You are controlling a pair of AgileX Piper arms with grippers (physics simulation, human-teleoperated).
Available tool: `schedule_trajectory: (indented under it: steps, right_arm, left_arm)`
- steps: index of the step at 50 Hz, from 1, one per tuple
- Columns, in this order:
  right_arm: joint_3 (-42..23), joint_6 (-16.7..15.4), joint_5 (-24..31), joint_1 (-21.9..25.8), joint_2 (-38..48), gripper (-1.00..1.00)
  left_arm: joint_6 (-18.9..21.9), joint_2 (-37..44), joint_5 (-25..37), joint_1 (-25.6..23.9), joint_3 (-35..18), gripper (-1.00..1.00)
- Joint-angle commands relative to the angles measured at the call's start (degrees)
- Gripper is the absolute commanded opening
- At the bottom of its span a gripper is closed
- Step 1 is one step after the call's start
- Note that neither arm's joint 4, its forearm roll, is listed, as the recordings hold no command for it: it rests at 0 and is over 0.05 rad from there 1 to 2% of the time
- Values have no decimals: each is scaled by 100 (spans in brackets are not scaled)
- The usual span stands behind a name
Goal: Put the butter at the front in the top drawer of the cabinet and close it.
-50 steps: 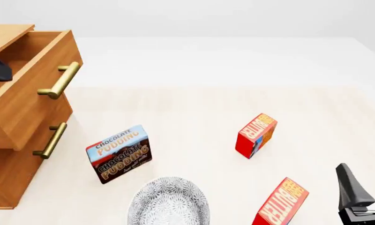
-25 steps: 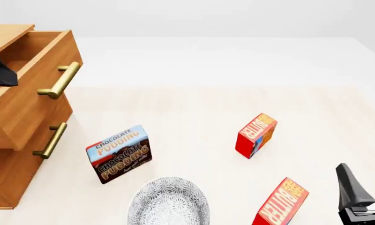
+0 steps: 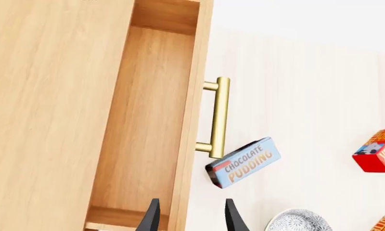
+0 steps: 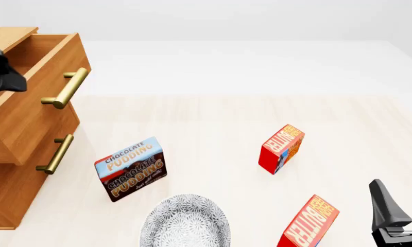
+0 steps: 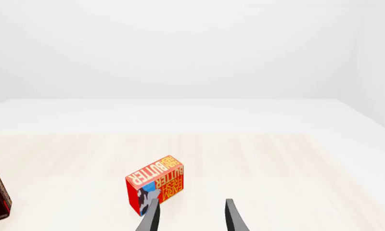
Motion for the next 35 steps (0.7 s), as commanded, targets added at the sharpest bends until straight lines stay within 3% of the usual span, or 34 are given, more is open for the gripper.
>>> schedule_trajectory:
  steps: [1, 11, 20, 35]
  right_arm:
    - [6, 0, -3, 0, -5, 100]
    - [6, -3, -3, -1, -5, 100]
    - [6, -2, -3, 0, -5, 100]
    - [6, 0, -3, -1, -6, 100]
  left_arm:
    - [-36, 190, 0, -7, -111, 100]
    - [-88, 347, -88, -19, -95, 100]
    - [-192, 378, -342, -68, 239, 100]
    - [-366, 434, -461, -421, 401, 100]
